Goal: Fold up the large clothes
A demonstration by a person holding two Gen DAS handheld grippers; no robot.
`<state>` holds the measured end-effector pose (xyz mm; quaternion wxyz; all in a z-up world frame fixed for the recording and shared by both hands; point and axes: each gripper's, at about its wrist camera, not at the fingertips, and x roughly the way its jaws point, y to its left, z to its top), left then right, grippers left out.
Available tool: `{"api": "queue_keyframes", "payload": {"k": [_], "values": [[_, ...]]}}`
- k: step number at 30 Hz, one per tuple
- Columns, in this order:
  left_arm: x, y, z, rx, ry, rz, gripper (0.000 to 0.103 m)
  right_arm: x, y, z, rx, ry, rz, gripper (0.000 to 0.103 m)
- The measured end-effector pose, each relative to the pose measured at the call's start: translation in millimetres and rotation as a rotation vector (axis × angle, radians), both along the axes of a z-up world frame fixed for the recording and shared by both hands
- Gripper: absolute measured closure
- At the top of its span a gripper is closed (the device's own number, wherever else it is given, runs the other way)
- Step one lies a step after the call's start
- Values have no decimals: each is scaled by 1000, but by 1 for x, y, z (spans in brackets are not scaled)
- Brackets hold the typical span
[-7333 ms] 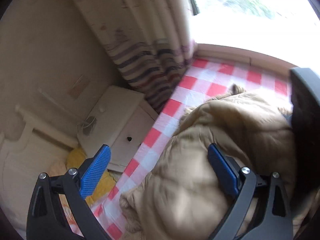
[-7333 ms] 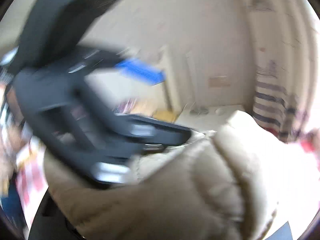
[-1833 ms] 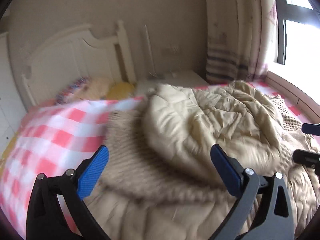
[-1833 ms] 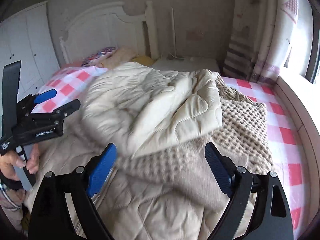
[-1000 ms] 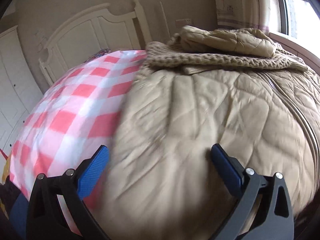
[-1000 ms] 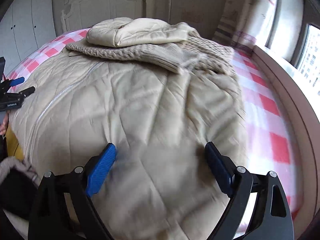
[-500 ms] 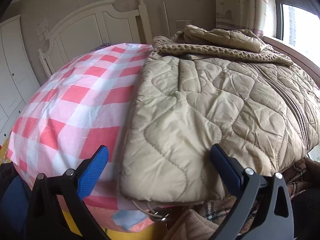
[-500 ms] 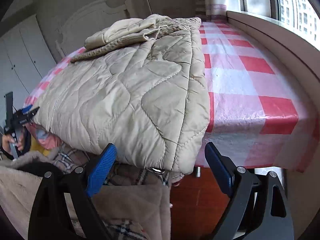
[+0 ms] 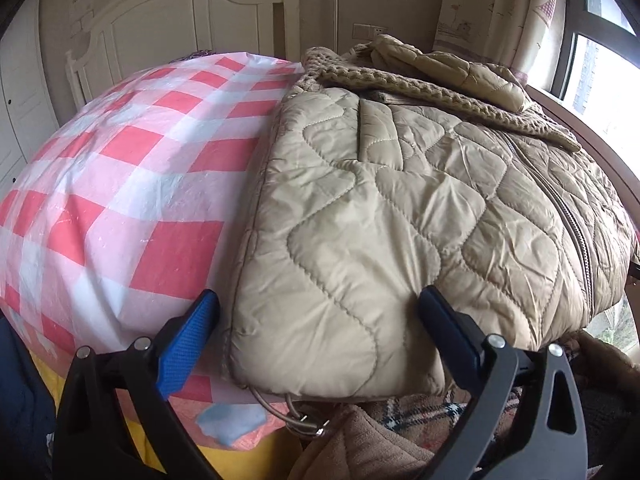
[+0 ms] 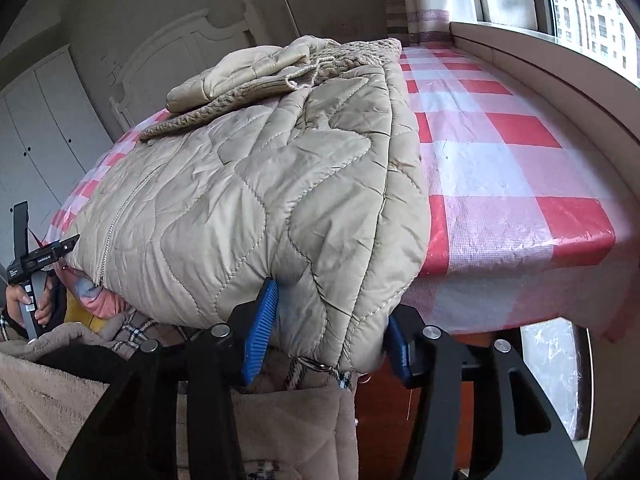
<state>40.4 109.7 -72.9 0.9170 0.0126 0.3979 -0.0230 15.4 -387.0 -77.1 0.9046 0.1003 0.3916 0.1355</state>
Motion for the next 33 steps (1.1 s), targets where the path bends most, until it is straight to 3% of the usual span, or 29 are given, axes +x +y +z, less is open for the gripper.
{"api": "queue_keyframes", "payload": {"k": [1,6,7,8,10,14,19,27,33], "values": [[-2,-4,2,1,-10,-29,22,1,1,-1,4,3,-3,49],[-7,-14,4,8,-33,-90,51,1,-1,-5,20,6,-6,48],[-8,-14,5,-1,-41,-101,66,0,-1,-6,19,2,-7,53],[-10,-15,6,-9,-47,-109,71,-2,0,-5,11,-12,2,66],[-13,-19,8,3,-72,-132,81,-7,5,0,-5,-36,24,75],[-28,-23,14,38,-107,-135,83,-24,11,14,-53,-97,41,80],[-60,-20,18,64,-121,-137,83,-46,8,27,-19,-100,71,80],[-114,7,30,-55,-174,-106,83,-81,10,61,26,-180,145,80],[-121,21,37,-106,-225,-88,83,-87,19,87,8,-261,153,80]]}}
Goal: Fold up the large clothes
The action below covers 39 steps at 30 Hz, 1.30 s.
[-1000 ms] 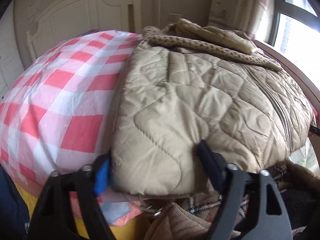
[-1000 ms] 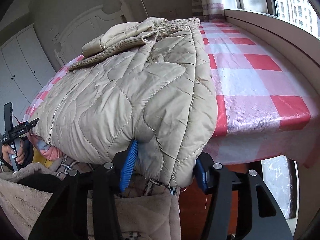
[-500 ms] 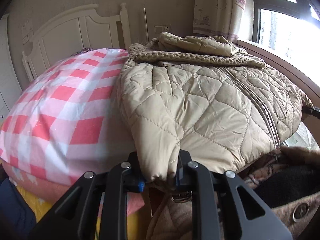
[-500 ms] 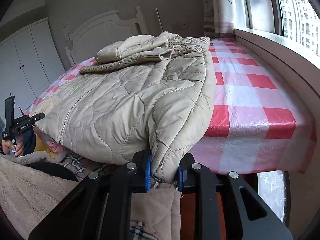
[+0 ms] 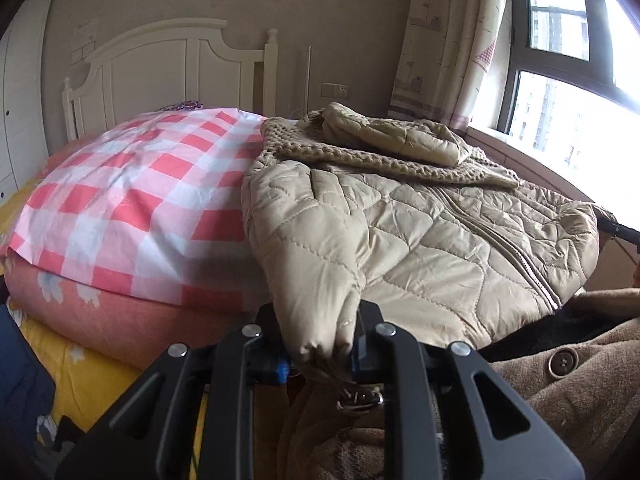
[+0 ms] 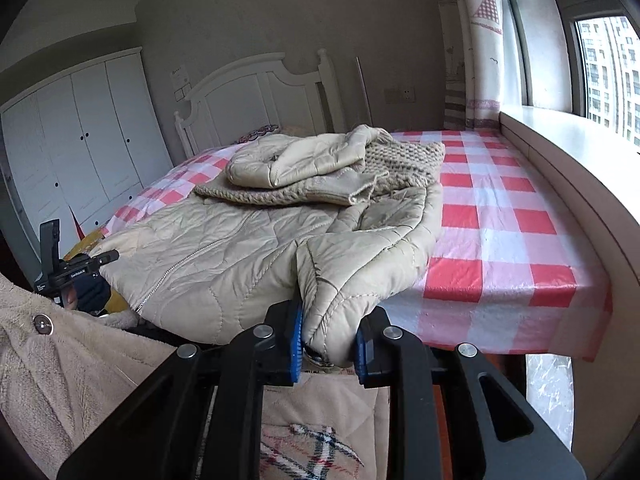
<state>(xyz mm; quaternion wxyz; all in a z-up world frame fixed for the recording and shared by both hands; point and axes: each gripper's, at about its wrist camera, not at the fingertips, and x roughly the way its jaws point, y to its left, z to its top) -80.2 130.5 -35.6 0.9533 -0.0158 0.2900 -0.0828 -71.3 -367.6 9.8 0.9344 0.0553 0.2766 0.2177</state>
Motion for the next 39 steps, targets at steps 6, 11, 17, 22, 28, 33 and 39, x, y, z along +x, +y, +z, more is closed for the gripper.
{"api": "queue_keyframes", "payload": {"k": [6,11,17,22,28,33,39], "values": [[6,2,33,-73,-125,8,83,23,5,23,-19,-56,-32,80],[59,6,96,-166,-252,-12,82,75,8,71,-32,-157,-66,80],[200,-12,178,-204,-260,-7,81,203,7,134,2,-187,-158,80],[357,-14,178,-259,-68,199,44,361,-14,104,93,51,-310,78],[463,2,86,-194,170,448,19,456,-18,-20,153,419,-426,72],[470,13,25,-208,273,375,17,453,-23,-27,257,361,-351,51],[452,49,50,-378,200,260,11,434,-51,21,329,212,-296,4]]}}
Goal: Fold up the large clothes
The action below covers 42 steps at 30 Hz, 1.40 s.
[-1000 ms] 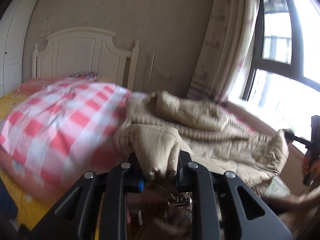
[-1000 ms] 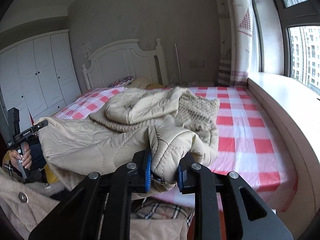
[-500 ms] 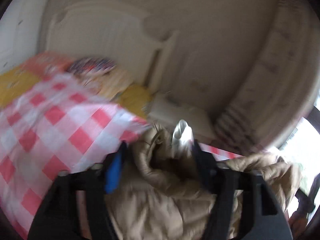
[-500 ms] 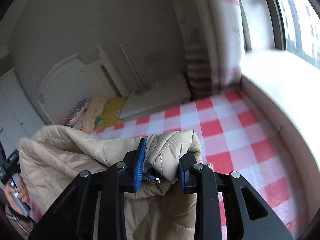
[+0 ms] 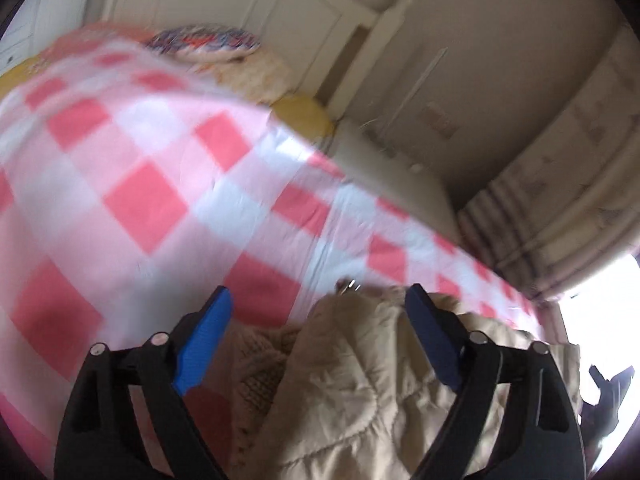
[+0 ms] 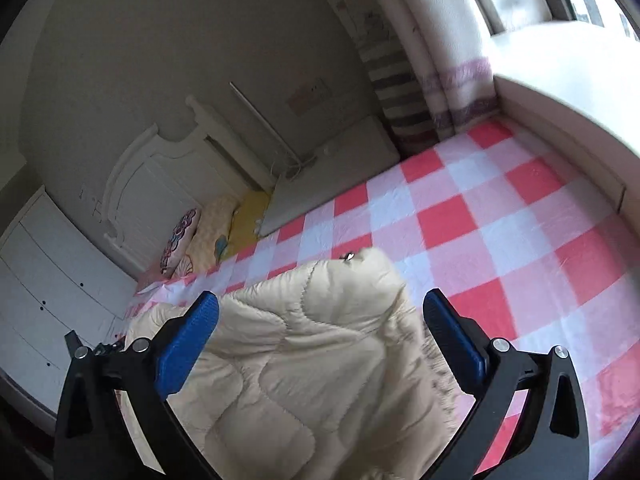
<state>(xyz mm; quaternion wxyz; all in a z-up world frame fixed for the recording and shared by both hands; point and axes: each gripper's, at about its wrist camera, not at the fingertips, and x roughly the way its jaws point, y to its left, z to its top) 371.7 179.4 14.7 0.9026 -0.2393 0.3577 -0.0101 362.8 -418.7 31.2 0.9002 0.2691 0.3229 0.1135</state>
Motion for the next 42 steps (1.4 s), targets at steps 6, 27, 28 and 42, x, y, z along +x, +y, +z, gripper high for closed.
{"api": "queue_keyframes", "payload": {"k": [6,27,28,42], "values": [[1,-10,5,71,69,-234,8,3,-2,-6,-246,31,94,4],[-82,-52,115,293,-364,-139,91,-79,-24,96,-309,-280,-120,95],[-72,-55,119,301,-354,-133,90,-64,-31,101,-264,-262,-147,95],[61,-27,-29,115,99,80,88,3,44,19,-301,54,69,94]]}}
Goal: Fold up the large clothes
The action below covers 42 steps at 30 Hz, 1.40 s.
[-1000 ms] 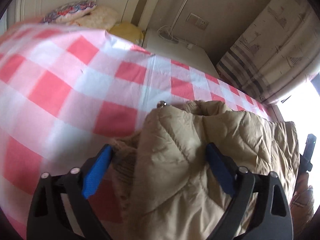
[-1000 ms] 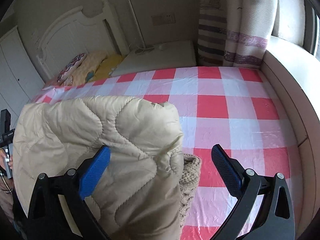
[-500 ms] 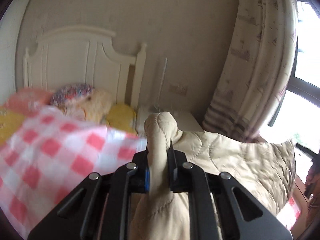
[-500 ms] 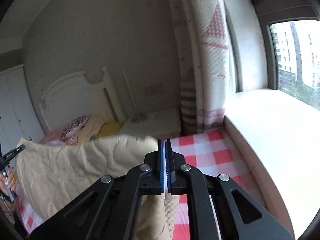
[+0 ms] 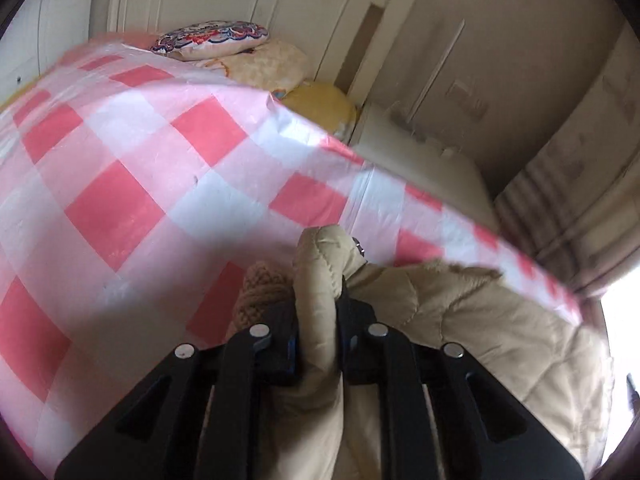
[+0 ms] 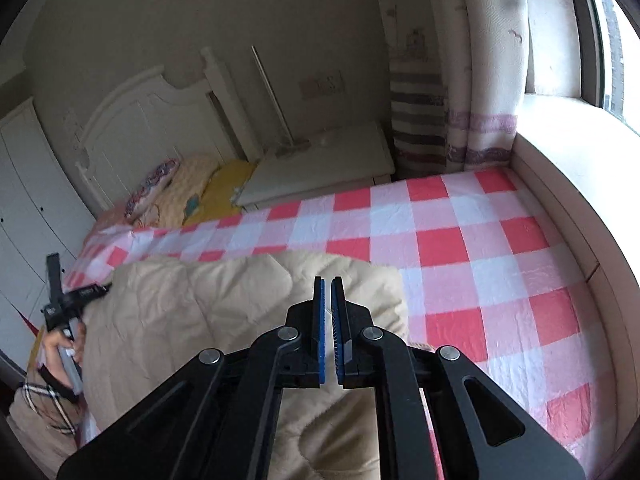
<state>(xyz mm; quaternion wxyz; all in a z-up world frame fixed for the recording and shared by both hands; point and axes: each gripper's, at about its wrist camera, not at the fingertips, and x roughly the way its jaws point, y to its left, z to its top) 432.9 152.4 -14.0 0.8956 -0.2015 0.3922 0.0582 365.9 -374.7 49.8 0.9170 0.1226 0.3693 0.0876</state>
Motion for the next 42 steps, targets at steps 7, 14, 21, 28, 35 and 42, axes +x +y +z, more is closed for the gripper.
{"api": "queue_keyframes", "payload": {"k": [7,14,21,28,35,42], "values": [[6,-3,-13,21,39,-35,82,10,-64,-56,335,170,-114,4],[4,-7,-13,44,34,-41,83,16,-43,-49,378,120,67,8],[-44,10,38,-9,-175,-19,89,-17,-11,3,97,-64,54,88],[-5,-13,78,239,-227,-56,88,28,-9,31,21,-88,-82,88],[63,-27,-14,263,83,-124,76,94,37,-74,-313,173,-162,86],[67,-17,-23,218,124,-102,58,99,42,-75,-371,188,-160,85]]}}
